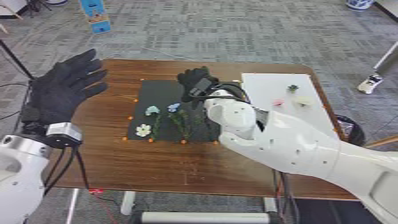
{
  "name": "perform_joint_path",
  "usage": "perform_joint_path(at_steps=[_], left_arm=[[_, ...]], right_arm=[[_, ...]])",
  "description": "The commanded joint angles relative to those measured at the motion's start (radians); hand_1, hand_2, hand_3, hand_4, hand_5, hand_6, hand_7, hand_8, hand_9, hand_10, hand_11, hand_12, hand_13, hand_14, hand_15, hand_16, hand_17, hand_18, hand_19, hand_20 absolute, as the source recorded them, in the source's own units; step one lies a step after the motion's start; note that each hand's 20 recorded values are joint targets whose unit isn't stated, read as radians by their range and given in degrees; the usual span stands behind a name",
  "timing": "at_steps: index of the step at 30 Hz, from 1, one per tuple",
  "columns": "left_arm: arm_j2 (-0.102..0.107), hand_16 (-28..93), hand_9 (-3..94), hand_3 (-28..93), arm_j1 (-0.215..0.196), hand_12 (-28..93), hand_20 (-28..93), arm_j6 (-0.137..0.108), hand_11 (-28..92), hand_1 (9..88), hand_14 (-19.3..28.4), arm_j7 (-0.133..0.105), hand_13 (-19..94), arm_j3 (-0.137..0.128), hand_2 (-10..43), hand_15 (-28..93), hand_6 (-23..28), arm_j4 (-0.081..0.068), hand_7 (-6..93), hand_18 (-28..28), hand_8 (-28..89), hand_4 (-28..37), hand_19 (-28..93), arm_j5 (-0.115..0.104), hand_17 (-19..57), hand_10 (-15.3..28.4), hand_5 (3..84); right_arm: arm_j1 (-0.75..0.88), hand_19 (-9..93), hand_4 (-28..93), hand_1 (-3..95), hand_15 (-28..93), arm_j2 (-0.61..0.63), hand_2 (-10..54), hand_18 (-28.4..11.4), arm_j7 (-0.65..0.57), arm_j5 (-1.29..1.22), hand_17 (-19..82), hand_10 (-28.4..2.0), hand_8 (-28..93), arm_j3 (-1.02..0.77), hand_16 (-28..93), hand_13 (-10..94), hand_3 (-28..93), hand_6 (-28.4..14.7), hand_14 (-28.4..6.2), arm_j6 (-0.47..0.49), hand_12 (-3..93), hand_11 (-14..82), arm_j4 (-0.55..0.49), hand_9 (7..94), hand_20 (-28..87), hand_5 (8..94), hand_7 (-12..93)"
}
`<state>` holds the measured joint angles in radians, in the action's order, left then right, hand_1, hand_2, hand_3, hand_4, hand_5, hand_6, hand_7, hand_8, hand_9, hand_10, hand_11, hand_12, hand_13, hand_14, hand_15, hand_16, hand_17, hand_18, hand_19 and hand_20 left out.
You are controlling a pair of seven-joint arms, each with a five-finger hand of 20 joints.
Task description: Arrange flowers
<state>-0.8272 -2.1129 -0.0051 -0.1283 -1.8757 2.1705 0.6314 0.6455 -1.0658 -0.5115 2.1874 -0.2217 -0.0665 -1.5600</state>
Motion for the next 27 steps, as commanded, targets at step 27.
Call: perform_joint_path(at_steps=[27], left_arm=[[-0.074, 2, 28.5, 70, -0.134, 16, 8, -0.008, 17, 20.2, 13.9, 0.009, 23, -0.051, -4.8, 23, 2.7, 0.038, 16.7, 22.7, -9, -28.3, 44, -0.006, -10.9, 11.9, 30.9]], right_arm=[[0.246, 89, -28, 49.2, 86, 0.473, -9.5, -20.3, -0.028, 0.055, 30, -7.7, -13, -0.186, 30, 54, 70, -0.5, -9.6, 0.007, 21.5, 22.5, -0.003, 49.0, 58, 44.6, 26]])
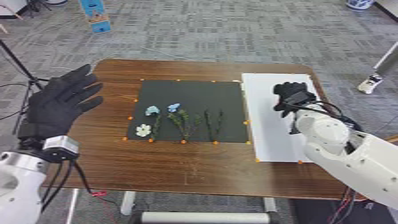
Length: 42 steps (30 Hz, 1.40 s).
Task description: Arrange flowers
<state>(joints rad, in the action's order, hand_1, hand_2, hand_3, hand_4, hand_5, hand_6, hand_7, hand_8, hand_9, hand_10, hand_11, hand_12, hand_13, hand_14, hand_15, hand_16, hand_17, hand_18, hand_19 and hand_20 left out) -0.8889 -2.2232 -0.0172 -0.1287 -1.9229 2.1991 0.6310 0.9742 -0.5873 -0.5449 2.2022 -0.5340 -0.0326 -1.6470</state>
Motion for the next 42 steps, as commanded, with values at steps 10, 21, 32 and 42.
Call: perform_joint_path(at_steps=[10, 21, 32, 42], left_arm=[[-0.009, 2, 28.5, 70, -0.023, 16, 8, 0.007, 17, 20.3, 13.9, 0.019, 23, 0.001, -4.8, 23, 2.7, 0.006, 16.7, 22.7, -9, -28.3, 44, -0.006, -10.9, 11.9, 30.8], [-0.015, 2, 28.6, 70, -0.049, 16, 8, -0.005, 18, 20.4, 13.9, 0.011, 23, -0.024, -4.5, 23, 2.7, 0.017, 16.8, 22.7, -9, -28.3, 44, -0.005, -10.9, 11.9, 30.7], [-0.011, 2, 28.3, 70, -0.070, 16, 8, -0.026, 17, 20.2, 13.9, 0.003, 23, -0.075, -4.9, 23, 2.7, 0.024, 16.7, 22.7, -9, -28.3, 44, -0.009, -10.9, 11.9, 30.7], [0.067, 2, 28.2, 70, 0.060, 16, 8, 0.010, 17, 20.3, 13.9, 0.023, 23, -0.009, -4.8, 23, 2.6, -0.018, 16.6, 22.7, -9, -28.3, 44, -0.008, -10.9, 11.8, 30.7]], right_arm=[[-0.172, 92, -28, 48.0, 85, -0.073, -9.5, -19.4, 0.026, 0.053, 35, -6.8, -9, 0.283, 32, 62, 76, 3.1, -7.1, -0.173, 33.8, 25.1, 0.211, 63.7, 57, 54.7, 37], [-0.130, 93, -28, 54.2, 81, -0.043, -9.5, -19.1, 0.078, 0.018, 39, -4.8, -1, 0.228, 36, 69, 79, 4.6, -5.5, -0.246, 47.8, 26.5, 0.128, 82.5, 56, 73.3, 46], [-0.185, 93, -28, 53.2, 81, -0.231, -9.5, -19.5, 0.149, -0.061, 40, -5.4, 0, 0.170, 37, 69, 81, 4.1, -5.8, -0.277, 48.3, 25.9, 0.089, 83.5, 57, 74.7, 44], [-0.291, 93, -28, 52.2, 82, -0.447, -9.5, -19.5, 0.147, -0.065, 40, -5.4, 0, 0.315, 37, 69, 83, 4.2, -5.7, -0.228, 48.3, 25.8, 0.174, 83.7, 58, 74.9, 44]])
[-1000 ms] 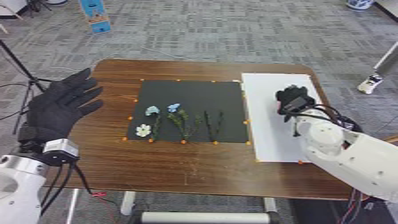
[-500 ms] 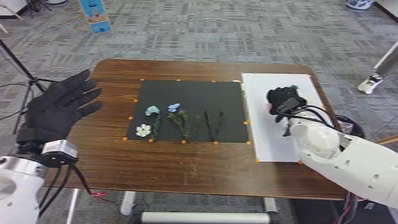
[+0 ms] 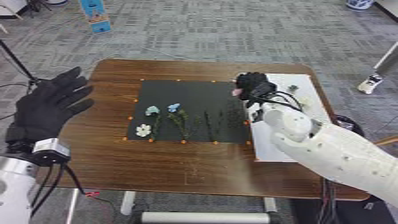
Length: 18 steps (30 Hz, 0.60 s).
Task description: Arrange flowers
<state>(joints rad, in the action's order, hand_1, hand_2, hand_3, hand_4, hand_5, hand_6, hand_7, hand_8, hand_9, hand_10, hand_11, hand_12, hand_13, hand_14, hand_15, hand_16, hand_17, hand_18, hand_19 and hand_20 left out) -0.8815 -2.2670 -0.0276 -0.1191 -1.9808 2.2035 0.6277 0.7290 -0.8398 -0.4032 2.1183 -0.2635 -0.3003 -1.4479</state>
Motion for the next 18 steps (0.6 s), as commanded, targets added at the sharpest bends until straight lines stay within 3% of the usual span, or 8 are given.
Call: perform_joint_path(at_steps=[1, 6, 18], left_arm=[[0.062, 2, 28.2, 70, 0.108, 16, 8, 0.027, 17, 20.3, 13.9, 0.016, 23, 0.050, -4.8, 23, 2.6, -0.022, 16.6, 22.7, -9, -28.3, 44, -0.004, -10.9, 11.8, 30.7], [0.073, 2, 28.1, 70, 0.117, 16, 8, 0.026, 17, 20.3, 13.9, 0.012, 22, 0.050, -4.8, 23, 2.6, -0.018, 16.5, 22.7, -9, -28.3, 44, -0.001, -10.9, 11.8, 30.6], [0.088, 3, 28.0, 70, 0.167, 16, 8, 0.039, 17, 20.3, 13.8, 0.002, 22, 0.089, -4.9, 23, 2.6, -0.036, 16.5, 22.7, -9, -28.3, 44, 0.000, -10.9, 11.8, 30.6]], right_arm=[[-0.047, 93, -28, 51.6, 82, -0.196, -9.5, -19.6, -0.001, 0.017, 40, -5.5, 0, 0.057, 37, 69, 84, 4.2, -5.7, 0.053, 48.3, 25.8, -0.033, 83.8, 58, 74.9, 44], [-0.046, 93, -25, 50.7, 81, -0.211, -9.5, -19.7, -0.010, 0.022, 40, -5.9, 0, 0.098, 38, 69, 85, 4.0, -5.8, 0.091, 48.5, 25.9, -0.051, 83.7, 59, 75.2, 44], [-0.077, 93, -23, 50.1, 82, -0.280, -9.5, -19.7, -0.056, 0.060, 40, -6.4, 0, 0.178, 39, 69, 84, 3.7, -6.2, 0.065, 48.8, 26.4, 0.013, 83.3, 60, 75.2, 44]])
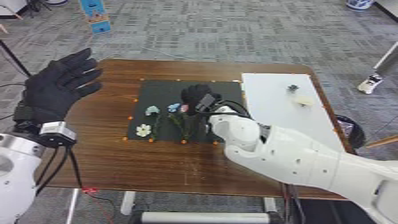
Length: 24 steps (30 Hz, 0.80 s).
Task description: Arrange flowers
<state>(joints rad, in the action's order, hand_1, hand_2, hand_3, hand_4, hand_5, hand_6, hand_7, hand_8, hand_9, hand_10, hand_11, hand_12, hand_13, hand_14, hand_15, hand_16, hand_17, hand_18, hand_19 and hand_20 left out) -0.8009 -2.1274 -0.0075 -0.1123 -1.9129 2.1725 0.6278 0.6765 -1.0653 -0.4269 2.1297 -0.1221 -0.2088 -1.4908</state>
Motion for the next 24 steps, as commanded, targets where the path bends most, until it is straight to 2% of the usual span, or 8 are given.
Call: perform_joint_path(at_steps=[1, 5, 12, 21, 24], left_arm=[[0.009, 3, 28.0, 70, 0.033, 16, 8, 0.020, 17, 20.3, 13.8, -0.007, 22, 0.026, -4.9, 22, 2.6, -0.007, 16.5, 22.7, -9, -28.3, 44, 0.000, -10.9, 11.8, 30.6], [0.016, 3, 28.0, 70, 0.052, 16, 8, 0.021, 17, 20.3, 13.8, -0.011, 22, 0.041, -4.8, 22, 2.6, -0.012, 16.5, 22.7, -9, -28.3, 44, -0.001, -10.9, 11.8, 30.6], [0.015, 3, 28.0, 70, 0.053, 16, 8, 0.023, 17, 20.4, 13.8, -0.012, 22, 0.046, -5.0, 22, 2.7, -0.011, 16.4, 22.7, -9, -28.3, 44, -0.002, -10.9, 11.8, 30.6], [0.018, 3, 28.0, 70, 0.062, 16, 8, 0.023, 17, 20.4, 13.9, -0.010, 22, 0.053, -4.9, 22, 2.6, -0.015, 16.5, 22.7, -9, -28.3, 44, -0.002, -11.0, 11.9, 30.5], [0.019, 3, 28.0, 70, 0.062, 16, 8, 0.026, 17, 20.5, 13.9, -0.008, 22, 0.050, -4.8, 23, 2.6, -0.014, 16.6, 22.7, -9, -28.3, 44, -0.002, -11.0, 11.9, 30.5]], right_arm=[[-0.033, 93, -23, 50.1, 82, -0.061, -9.5, -19.7, -0.045, 0.047, 40, -6.3, 0, 0.049, 38, 69, 84, 3.7, -6.2, -0.041, 48.8, 26.4, 0.064, 83.2, 60, 75.2, 44], [-0.060, 93, -24, 50.5, 82, -0.080, -9.5, -19.9, -0.070, 0.054, 40, -6.3, 0, 0.079, 38, 69, 84, 3.8, -6.3, -0.083, 48.9, 26.6, 0.101, 83.0, 60, 74.9, 45], [-0.074, 93, -25, 51.4, 83, -0.079, -9.5, -19.8, -0.111, 0.078, 40, -6.2, -1, 0.090, 37, 69, 83, 3.8, -6.1, -0.093, 49.0, 26.6, 0.124, 82.5, 60, 74.2, 45], [-0.065, 93, -27, 51.9, 83, -0.066, -9.5, -19.7, -0.104, 0.069, 40, -5.7, -1, 0.066, 36, 68, 83, 3.9, -6.1, -0.024, 48.3, 25.6, 0.105, 81.5, 61, 72.7, 45], [-0.063, 93, -27, 50.9, 83, -0.063, -9.5, -19.7, -0.101, 0.071, 39, -5.6, -2, 0.062, 36, 68, 83, 4.5, -6.3, 0.001, 47.6, 22.0, 0.098, 81.1, 60, 71.3, 41]])
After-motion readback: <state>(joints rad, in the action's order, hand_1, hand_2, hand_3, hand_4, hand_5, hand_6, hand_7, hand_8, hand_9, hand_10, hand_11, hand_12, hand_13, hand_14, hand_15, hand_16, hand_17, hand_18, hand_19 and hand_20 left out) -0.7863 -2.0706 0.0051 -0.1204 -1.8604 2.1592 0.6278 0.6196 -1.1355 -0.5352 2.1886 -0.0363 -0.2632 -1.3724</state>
